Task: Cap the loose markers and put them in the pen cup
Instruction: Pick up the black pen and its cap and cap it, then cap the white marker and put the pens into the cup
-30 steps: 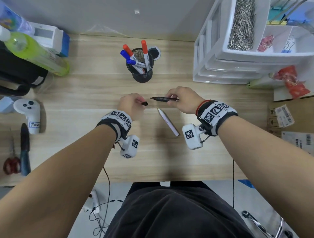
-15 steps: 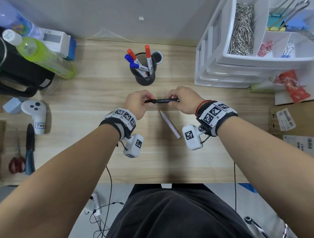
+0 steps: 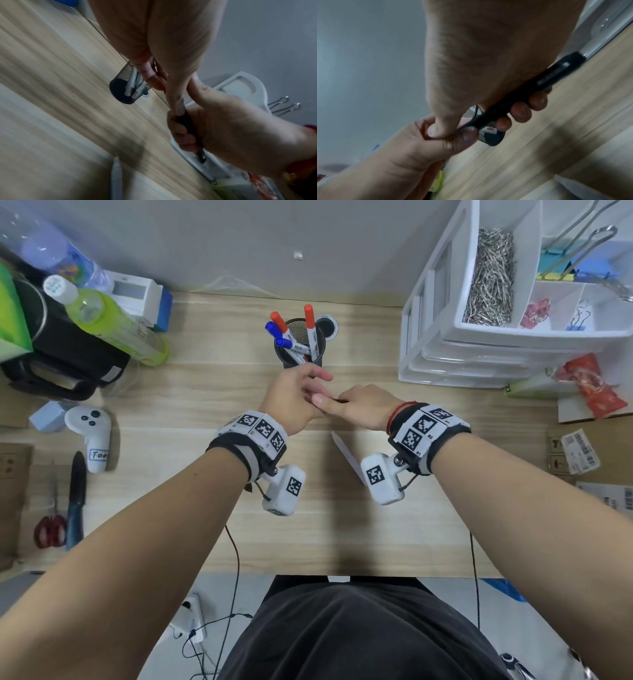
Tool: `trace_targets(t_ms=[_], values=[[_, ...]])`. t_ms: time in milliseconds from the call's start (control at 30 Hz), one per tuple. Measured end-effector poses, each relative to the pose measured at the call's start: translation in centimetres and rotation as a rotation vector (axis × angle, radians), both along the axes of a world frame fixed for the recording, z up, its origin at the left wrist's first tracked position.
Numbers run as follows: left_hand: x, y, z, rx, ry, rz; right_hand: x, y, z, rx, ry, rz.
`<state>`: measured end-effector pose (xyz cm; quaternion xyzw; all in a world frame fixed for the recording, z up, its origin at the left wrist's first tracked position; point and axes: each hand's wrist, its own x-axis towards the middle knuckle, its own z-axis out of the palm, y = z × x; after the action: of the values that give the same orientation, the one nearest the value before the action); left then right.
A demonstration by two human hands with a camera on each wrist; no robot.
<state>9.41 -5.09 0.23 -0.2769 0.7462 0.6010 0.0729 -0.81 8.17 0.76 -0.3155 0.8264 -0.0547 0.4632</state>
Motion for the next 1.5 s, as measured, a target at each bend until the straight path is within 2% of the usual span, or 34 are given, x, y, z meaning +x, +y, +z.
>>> trace_targets(t_ms=[100, 200, 300, 367, 433, 500, 600, 667, 800, 900, 1000, 1067, 1167, 1200, 1267, 1367, 1500], values=[[-0.3, -0.4, 0.7, 0.155, 0.032, 0.081, 0.2, -0.4, 0.0, -0.125, -0.005, -0.258], [0.4, -1.6, 0.8, 0.158, -0.018, 0.108, -0.1, -0.7, 0.6, -0.218, 0.114, -0.432], [2.5, -3.1, -0.6, -0.076, -0.171, 0.115, -0.7, -1.3, 0.9, -0.325, 0.109, -0.526], [4.4, -4.0, -1.8, -0.241, -0.300, 0.127, -1.2, -2.0, 0.8, -0.402, 0.042, -0.598], [6.5, -4.5, -2.9, -0.321, -0.447, 0.104, -1.4, -2.9, 1.0, -0.467, -0.068, -0.661], [8.2, -4.6, -4.1, -0.337, -0.579, 0.037, -1.4, -4.0, 1.4, -0.509, -0.151, -0.683], [10.0, -4.1, -5.8, -0.414, -0.722, -0.090, -1.8, -5.5, 2.2, -0.591, -0.129, -0.650], [10.5, -3.5, -6.7, -0.456, -0.750, -0.126, -2.2, -6.0, 2.5, -0.654, -0.049, -0.613], [10.6, -3.1, -7.7, -0.497, -0.703, -0.107, -2.4, -6.3, 2.2, -0.713, 0.046, -0.501], [10.2, -3.1, -7.7, -0.474, -0.638, -0.094, -2.4, -6.7, 0.9, -0.660, 0.115, -0.377], [9.6, -3.5, -7.3, -0.398, -0.517, -0.036, -2.6, -7.1, -0.8, -0.516, 0.188, -0.221], [9.0, -3.7, -6.8, -0.363, -0.427, -0.025, -2.6, -6.9, -1.1, -0.441, 0.180, -0.206], [8.0, -3.8, -6.3, -0.308, -0.346, -0.035, -2.5, -5.7, -0.7, -0.393, 0.212, -0.291], [7.7, -3.7, -6.3, -0.284, -0.333, -0.033, -2.3, -5.1, -0.9, -0.337, 0.235, -0.298], [7.0, -3.3, -6.2, -0.242, -0.315, -0.023, -1.8, -3.5, -1.6, -0.121, 0.256, -0.203], [6.1, -2.6, -6.2, -0.201, -0.303, -0.007, 0.0, -1.2, -4.2, 0.134, 0.144, -0.055], [5.6, -1.7, -6.4, -0.147, -0.264, 0.045, 2.7, 1.3, -6.9, 0.254, 0.079, 0.022]])
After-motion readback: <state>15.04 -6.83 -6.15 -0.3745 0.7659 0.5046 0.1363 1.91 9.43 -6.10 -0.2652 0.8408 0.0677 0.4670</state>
